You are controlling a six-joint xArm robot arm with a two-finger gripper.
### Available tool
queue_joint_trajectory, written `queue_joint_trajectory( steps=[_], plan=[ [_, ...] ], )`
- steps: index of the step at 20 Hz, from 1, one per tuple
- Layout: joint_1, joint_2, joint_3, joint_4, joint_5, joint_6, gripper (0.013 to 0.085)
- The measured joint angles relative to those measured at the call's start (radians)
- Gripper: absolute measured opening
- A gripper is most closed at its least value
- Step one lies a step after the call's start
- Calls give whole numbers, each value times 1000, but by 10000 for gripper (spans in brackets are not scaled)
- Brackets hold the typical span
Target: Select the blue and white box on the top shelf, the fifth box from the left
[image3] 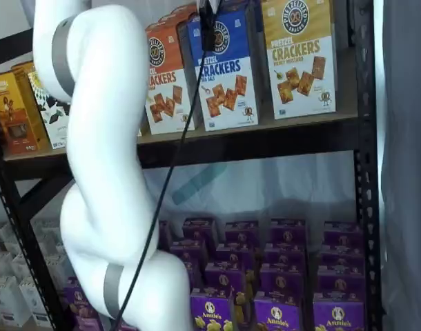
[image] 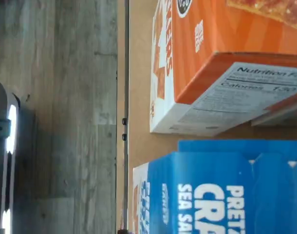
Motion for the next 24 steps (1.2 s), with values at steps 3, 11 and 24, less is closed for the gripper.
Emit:
queue_joint_trajectory(
  steps=[3,11,24],
  plan=[
    [6,15,-23,-18,20,2,850],
    [8,16,-18,-27,18,-1,690],
    [10,-2,8,-21,-6,2,610]
  ],
)
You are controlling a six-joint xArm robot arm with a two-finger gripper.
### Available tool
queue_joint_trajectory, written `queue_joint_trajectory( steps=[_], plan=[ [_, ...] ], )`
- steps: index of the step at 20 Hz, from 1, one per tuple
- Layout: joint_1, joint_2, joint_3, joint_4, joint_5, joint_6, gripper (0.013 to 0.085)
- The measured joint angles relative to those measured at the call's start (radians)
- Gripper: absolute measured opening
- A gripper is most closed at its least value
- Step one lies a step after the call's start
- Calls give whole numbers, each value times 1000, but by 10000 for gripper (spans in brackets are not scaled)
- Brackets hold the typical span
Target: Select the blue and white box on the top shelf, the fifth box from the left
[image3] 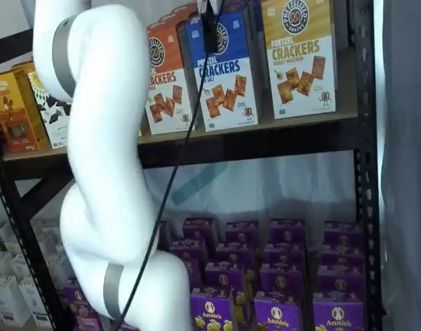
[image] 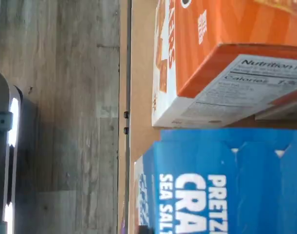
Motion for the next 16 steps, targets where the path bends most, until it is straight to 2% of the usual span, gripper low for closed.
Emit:
queue_joint_trajectory(
  steps=[1,11,16],
  plan=[
    [1,-2,2,0,-1,0,570],
    [9,-9,-9,-16,46,7,570],
    [5,-44,23,2,41,10,570]
  ],
)
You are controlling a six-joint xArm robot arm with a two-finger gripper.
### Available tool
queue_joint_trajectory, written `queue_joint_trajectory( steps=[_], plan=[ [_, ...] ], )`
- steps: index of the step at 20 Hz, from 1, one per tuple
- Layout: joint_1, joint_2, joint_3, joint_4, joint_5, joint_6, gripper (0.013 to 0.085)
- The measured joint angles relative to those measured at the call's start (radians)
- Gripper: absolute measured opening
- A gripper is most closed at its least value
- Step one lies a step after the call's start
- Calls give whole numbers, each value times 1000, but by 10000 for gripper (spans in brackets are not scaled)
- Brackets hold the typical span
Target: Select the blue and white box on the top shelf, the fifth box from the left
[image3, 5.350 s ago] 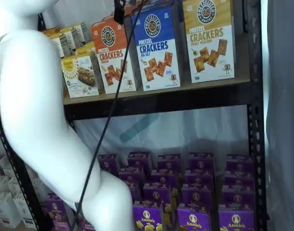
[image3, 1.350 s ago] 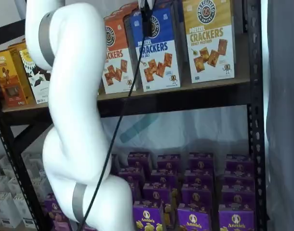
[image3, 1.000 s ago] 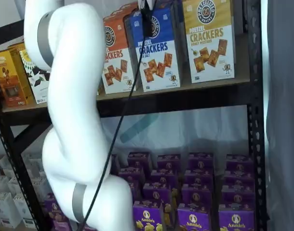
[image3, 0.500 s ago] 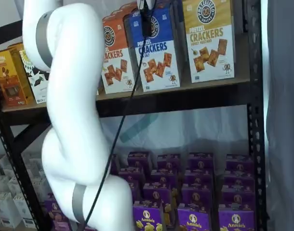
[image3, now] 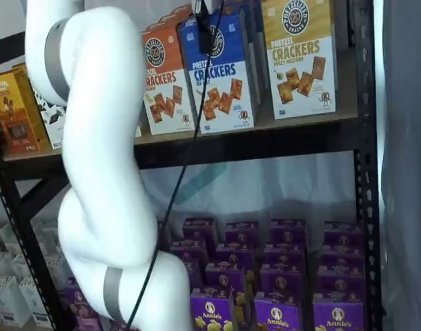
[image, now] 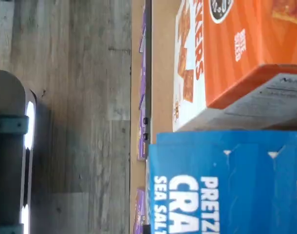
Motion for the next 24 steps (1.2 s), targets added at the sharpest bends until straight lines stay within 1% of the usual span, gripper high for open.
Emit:
queue_joint_trajectory(
  steps=[6,11,15,19,24],
  plan=[
    [-6,-21,9,11,7,0,570],
    [-5,-41,14,-10,29,-4,570],
    [-8,-55,16,-22,63,-9,570],
    [-9,-99,59,-36,68,-15,570],
    [-17,-173,132,-31,62,-20,570]
  ],
)
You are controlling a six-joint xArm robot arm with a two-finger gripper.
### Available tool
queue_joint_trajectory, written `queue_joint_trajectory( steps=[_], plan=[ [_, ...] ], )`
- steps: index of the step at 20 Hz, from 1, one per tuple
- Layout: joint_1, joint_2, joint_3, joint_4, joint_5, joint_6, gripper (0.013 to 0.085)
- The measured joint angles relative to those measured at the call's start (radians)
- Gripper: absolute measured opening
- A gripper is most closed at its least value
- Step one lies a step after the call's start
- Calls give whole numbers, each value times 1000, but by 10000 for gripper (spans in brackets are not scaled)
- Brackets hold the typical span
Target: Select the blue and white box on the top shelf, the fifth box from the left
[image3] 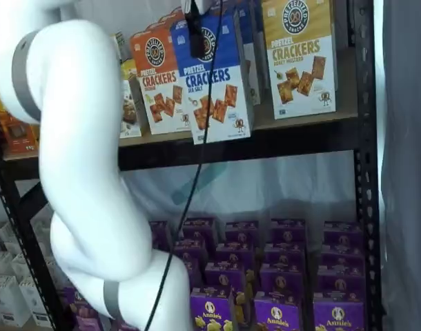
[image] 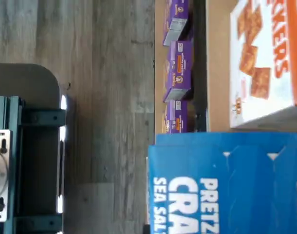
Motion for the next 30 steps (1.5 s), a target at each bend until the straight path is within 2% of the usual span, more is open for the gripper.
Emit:
queue_joint_trajectory(
  steps=[17,30],
  plan=[
    [-16,-222,251,-27,-9,-28,570],
    [-21,-266,309,-19,-24,-33,570]
  ],
)
